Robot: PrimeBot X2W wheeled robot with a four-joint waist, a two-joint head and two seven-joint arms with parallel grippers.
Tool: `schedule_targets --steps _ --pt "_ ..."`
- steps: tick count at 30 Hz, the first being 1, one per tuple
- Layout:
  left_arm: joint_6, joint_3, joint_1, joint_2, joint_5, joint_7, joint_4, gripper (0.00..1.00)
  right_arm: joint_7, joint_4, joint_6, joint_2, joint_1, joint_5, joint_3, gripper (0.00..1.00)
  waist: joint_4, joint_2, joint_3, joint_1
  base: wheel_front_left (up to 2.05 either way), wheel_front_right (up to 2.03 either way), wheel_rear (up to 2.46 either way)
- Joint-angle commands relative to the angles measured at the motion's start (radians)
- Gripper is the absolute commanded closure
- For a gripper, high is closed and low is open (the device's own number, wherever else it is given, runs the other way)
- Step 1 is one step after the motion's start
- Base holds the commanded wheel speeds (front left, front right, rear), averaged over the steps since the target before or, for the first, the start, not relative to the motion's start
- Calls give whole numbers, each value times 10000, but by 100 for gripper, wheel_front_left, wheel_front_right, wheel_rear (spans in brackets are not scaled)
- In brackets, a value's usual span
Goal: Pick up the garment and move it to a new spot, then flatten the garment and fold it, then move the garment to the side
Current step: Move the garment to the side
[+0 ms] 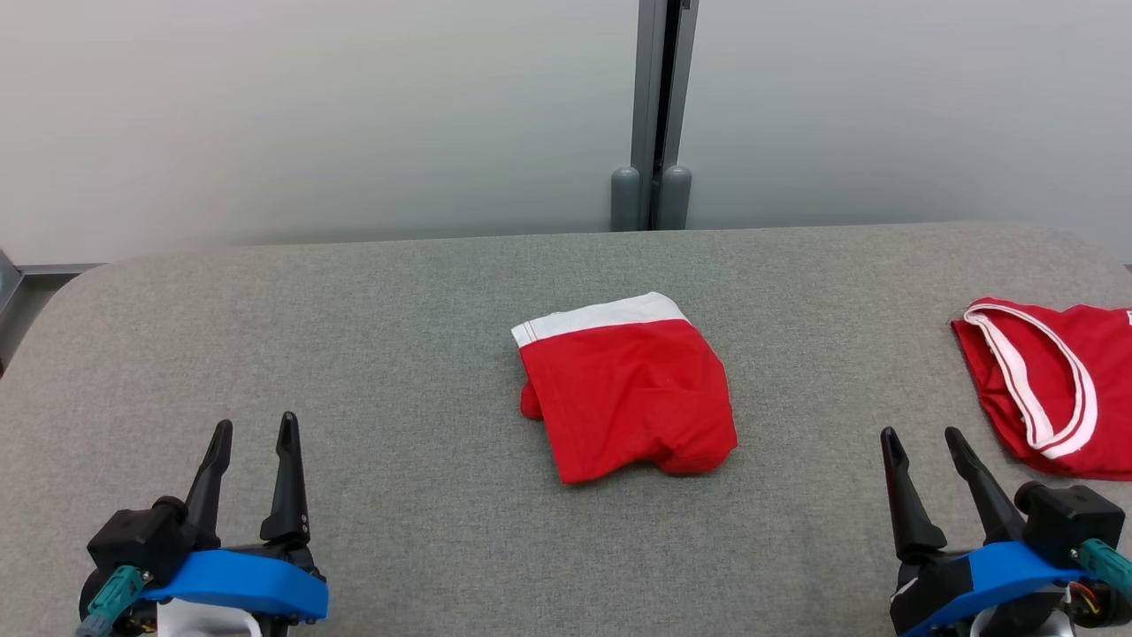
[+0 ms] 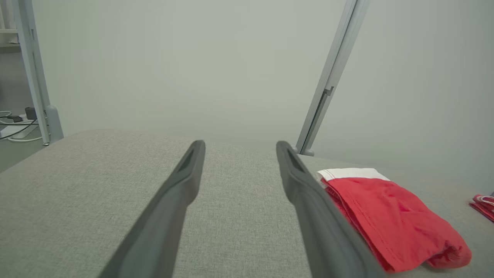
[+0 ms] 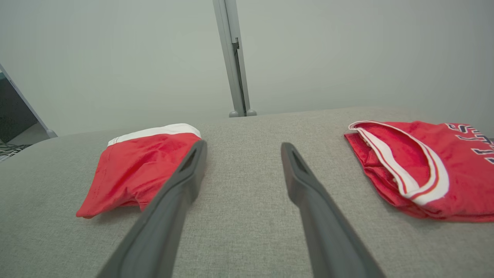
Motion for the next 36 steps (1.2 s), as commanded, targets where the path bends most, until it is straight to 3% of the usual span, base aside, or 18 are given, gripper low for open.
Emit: schedule_targets --steps 1,27,36 --pt "-16 -12 72 49 27 -20 -5 0 -22 21 1 22 132 3 -11 0 0 -1 0 1 0 0 0" --pt "-16 -163 -153 -53 -30 -20 -98 0 400 55 1 -32 -341 260 -25 0 256 -1 205 1 0 0 0" --pt "-16 -362 -594 -144 97 -20 -453 0 2808 74 2 -601 -2259 552 545 0 644 -1 1041 1 0 0 0"
